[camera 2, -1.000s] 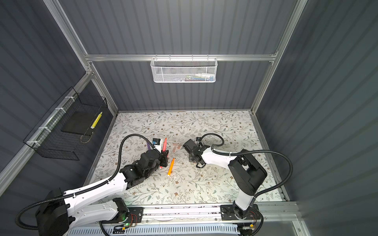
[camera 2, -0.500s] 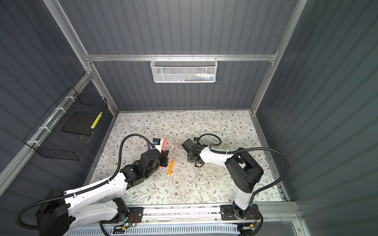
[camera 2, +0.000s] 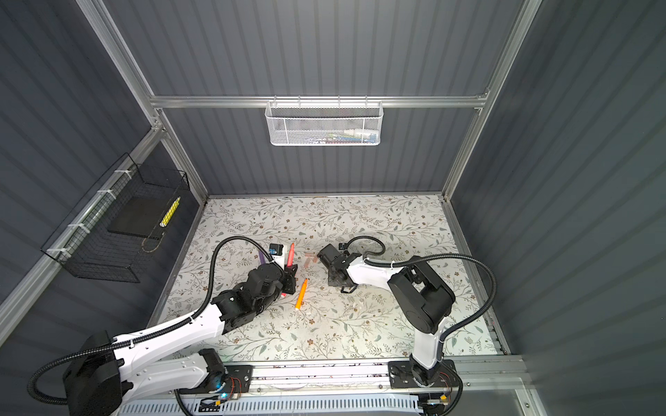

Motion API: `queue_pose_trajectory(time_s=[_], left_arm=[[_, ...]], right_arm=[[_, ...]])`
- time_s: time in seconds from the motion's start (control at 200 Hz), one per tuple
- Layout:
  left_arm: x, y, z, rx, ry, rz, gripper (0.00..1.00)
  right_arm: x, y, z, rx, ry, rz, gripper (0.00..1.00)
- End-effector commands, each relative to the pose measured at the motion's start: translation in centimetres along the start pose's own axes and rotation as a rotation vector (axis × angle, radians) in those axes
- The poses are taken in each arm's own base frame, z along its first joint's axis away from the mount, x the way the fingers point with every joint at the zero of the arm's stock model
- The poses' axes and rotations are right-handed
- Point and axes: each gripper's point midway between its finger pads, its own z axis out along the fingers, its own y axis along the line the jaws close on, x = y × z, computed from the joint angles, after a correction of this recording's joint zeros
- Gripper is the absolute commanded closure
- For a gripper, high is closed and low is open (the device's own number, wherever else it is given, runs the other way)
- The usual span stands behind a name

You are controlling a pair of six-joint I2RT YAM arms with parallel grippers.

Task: Insert the pens into the pen caps
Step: 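Lower the right gripper onto the pink cap and close on it, then lift the pink cap with the right gripper while the left gripper moves the marker inward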

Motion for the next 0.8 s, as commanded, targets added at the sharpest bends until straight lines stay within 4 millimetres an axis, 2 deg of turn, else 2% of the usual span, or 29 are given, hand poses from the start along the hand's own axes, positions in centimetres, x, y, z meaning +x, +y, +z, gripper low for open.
queue_pose_trajectory(time_s=[0.0, 0.235, 0.585, 0.795], left_arm=[[-0.2, -0.2, 0.1, 0.01, -0.007, 0.01, 1.0], [-0.2, -0.2, 0.1, 0.01, -0.007, 0.009, 1.0], [-0.3, -0.3, 0.0, 0.015, -0.01, 0.009, 1.0], [-0.2, -0.8, 0.1, 0.04, 0.002, 0.011, 1.0]], right_arm=[[0.9, -0.2, 0.5, 0.028, 0.038, -0.029, 0.68], [1.4, -0.2, 0.6, 0.035, 0.042, -0.036, 0.71], [1.3, -0.2, 0.8, 0.034, 0.035, -0.023, 0.83], [0.4, -0.2, -1.4, -0.013, -0.019, 0.006, 0.87]])
